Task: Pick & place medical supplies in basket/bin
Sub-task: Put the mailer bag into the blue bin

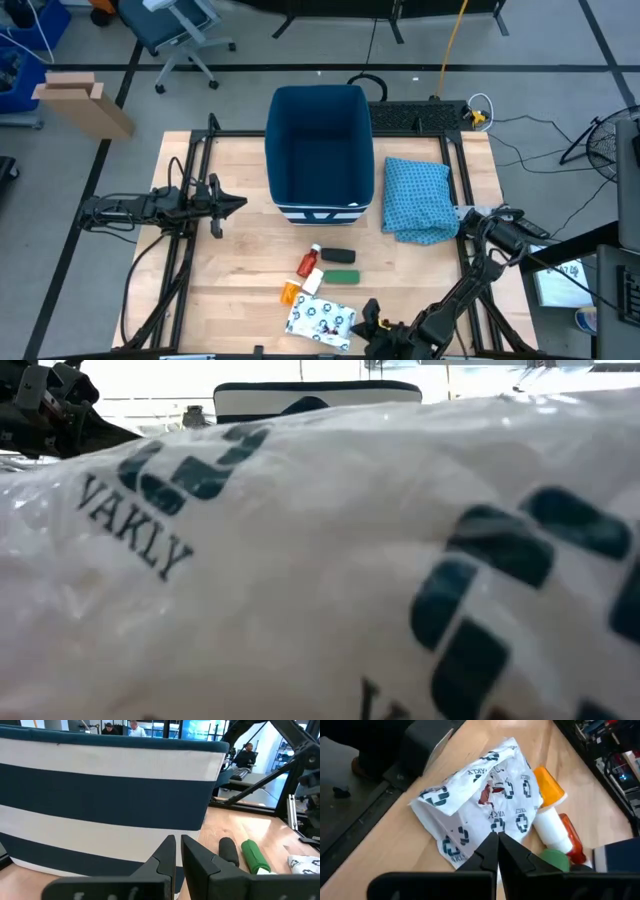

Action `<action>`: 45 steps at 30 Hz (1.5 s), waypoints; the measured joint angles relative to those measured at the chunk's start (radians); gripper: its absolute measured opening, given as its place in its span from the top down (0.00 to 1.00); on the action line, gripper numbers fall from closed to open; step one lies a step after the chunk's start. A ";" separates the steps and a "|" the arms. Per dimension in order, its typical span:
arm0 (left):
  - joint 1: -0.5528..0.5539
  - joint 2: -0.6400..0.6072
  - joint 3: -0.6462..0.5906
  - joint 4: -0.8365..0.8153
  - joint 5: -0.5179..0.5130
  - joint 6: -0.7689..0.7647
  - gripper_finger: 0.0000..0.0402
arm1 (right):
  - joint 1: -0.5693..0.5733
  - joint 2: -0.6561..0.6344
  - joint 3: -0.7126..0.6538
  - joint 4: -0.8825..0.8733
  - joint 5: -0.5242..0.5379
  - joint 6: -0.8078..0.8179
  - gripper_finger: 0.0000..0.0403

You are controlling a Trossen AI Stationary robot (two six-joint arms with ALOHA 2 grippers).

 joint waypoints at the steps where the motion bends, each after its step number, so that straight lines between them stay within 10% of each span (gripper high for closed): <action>1: 0.000 0.000 0.000 0.000 0.000 0.000 0.92 | 0.005 -0.011 0.000 -0.010 0.001 -0.001 1.00; 15: 0.000 0.000 0.000 -0.002 0.000 -0.054 0.92 | -0.062 -0.082 0.022 0.243 -0.162 0.183 1.00; 28: -0.001 0.000 0.000 -0.025 0.032 -0.076 0.92 | -0.201 0.131 0.400 0.033 -0.388 0.332 0.99; 40: -0.001 0.000 0.000 -0.113 0.092 -0.069 0.92 | -0.283 0.194 0.490 -0.192 -0.584 0.651 0.37; 45: -0.001 0.000 0.000 -0.134 0.089 -0.041 0.92 | -0.283 0.206 0.490 -0.203 -0.582 0.635 0.32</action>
